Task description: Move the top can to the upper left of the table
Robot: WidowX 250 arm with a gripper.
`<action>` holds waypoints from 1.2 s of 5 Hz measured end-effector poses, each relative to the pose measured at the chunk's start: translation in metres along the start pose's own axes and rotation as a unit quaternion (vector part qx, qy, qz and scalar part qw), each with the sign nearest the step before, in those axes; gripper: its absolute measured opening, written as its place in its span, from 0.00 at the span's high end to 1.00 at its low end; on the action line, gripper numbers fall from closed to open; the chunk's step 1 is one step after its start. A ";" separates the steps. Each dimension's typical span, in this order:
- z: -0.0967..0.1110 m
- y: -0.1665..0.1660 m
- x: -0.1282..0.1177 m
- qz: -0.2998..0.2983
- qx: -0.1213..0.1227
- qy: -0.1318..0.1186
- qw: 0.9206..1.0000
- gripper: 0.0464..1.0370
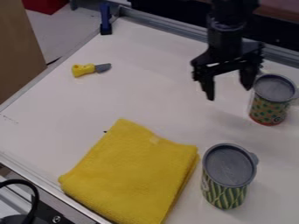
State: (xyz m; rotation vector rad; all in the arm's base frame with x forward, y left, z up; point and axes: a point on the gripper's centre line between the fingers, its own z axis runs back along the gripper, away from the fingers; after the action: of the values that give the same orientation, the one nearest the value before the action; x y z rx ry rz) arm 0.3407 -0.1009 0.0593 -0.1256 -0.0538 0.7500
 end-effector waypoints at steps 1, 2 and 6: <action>-0.015 -0.022 -0.021 -0.013 0.001 0.004 1.000 0.04; -0.015 -0.041 -0.032 0.033 -0.024 -0.027 0.999 0.04; -0.034 -0.081 -0.016 0.177 -0.017 -0.057 0.982 0.04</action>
State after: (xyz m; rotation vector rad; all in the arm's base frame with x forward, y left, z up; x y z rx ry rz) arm 0.3869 -0.1733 0.0366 -0.1262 -0.1558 1.1122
